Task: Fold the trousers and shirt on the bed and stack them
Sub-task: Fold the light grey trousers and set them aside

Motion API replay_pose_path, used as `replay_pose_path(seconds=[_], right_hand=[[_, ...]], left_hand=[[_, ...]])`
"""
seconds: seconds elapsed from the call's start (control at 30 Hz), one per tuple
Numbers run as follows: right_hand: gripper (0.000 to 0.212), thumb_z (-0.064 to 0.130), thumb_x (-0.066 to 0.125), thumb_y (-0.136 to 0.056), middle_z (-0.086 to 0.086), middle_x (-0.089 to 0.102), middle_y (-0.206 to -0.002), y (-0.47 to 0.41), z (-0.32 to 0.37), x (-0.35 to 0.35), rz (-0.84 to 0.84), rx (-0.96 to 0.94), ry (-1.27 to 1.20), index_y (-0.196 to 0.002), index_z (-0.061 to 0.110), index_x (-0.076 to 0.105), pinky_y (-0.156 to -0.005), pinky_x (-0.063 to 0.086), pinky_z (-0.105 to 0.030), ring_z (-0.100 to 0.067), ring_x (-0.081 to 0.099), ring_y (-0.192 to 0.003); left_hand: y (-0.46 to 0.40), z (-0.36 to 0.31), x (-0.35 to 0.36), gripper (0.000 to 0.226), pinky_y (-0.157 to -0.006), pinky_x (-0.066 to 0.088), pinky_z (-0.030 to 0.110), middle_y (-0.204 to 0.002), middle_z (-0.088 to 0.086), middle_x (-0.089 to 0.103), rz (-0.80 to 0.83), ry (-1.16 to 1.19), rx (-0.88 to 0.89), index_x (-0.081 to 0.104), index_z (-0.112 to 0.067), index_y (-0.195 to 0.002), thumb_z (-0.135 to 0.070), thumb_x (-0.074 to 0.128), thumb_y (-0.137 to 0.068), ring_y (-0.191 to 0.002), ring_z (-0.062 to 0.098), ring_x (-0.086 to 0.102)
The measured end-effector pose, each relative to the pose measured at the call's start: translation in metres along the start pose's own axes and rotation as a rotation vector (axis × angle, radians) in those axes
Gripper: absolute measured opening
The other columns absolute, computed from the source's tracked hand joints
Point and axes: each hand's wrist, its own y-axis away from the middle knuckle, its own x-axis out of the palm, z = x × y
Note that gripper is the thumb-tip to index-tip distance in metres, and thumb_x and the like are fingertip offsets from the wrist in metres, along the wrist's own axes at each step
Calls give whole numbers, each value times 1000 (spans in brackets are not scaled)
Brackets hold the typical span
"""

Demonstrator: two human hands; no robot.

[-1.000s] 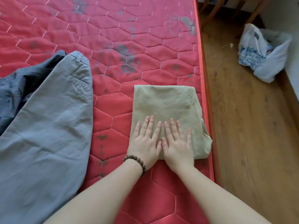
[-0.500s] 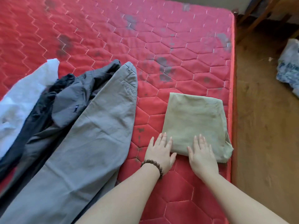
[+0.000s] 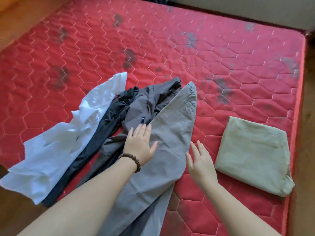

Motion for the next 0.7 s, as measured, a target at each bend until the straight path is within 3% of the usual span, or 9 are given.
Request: replay_pose_path(seconds=[0.13, 0.27, 0.33, 0.4, 0.5, 0.57, 0.63, 0.7], right_hand=[[57, 23, 49, -97, -17, 18, -157, -60, 47, 29, -34, -4, 21, -150, 19, 28, -118, 16, -40, -29, 16, -146], [79, 0, 43, -88, 0, -5, -162, -143, 73, 47, -26, -119, 247, -153, 31, 9, -119, 6, -44, -18, -7, -148], [80, 1, 43, -86, 4, -5, -161, -175, 76, 54, 12, -191, 401, -152, 30, 9, -118, 0, -48, -16, -12, -148], [59, 7, 46, -89, -1, 19, -159, -194, 77, 57, 39, -242, 493, -145, 22, 34, -118, -3, -49, -16, 0, -149], [27, 8, 48, -86, -11, 59, -122, -197, 70, 50, -63, -344, 499, -108, 9, 64, -118, 9, -48, -24, 39, -137], [18, 5, 53, -77, -11, 66, -94, -186, 58, 35, -158, -427, 495, -86, 7, 68, -112, 29, -50, -28, 61, -113], [10, 1, 65, -69, -7, 65, -79, -168, 40, 17, -199, -502, 532, -73, 10, 65, -104, 42, -49, -27, 68, -94], [16, -2, 71, -63, -5, 64, -74, -148, 20, 0, -168, -522, 562, -68, 12, 64, -100, 47, -48, -25, 69, -89]], left_hand=[[-46, 38, 21, 79, -119, 8, 42, -158, 3, 21, 2, 21, 46, 17, -15, -151, -62, 31, -90, -147, 18, 11], [-112, 59, 46, 88, -120, 2, 42, -160, 3, 10, -29, 74, 107, 9, -16, -152, -69, 29, -86, -148, 17, 0], [-135, 61, 59, 90, -120, 2, 43, -161, 2, 5, -12, 74, 186, 4, -17, -153, -72, 27, -84, -147, 16, -4], [-146, 60, 70, 91, -120, 1, 43, -161, 2, 2, 9, 69, 262, 3, -18, -153, -73, 27, -84, -147, 16, -6], [-147, 54, 77, 91, -120, -1, 42, -161, 0, 1, 13, 95, 335, 5, -16, -153, -73, 27, -85, -147, 14, -7], [-144, 49, 76, 92, -120, 0, 41, -161, -1, 3, 18, 132, 373, 7, -15, -153, -74, 23, -84, -147, 13, -6], [-140, 41, 72, 94, -120, 1, 39, -161, -2, 5, 20, 187, 385, 9, -15, -153, -76, 13, -81, -147, 11, -5], [-137, 32, 67, 93, -120, -1, 37, -160, -2, 6, 31, 256, 391, 10, -16, -153, -75, 6, -81, -147, 10, -4]])
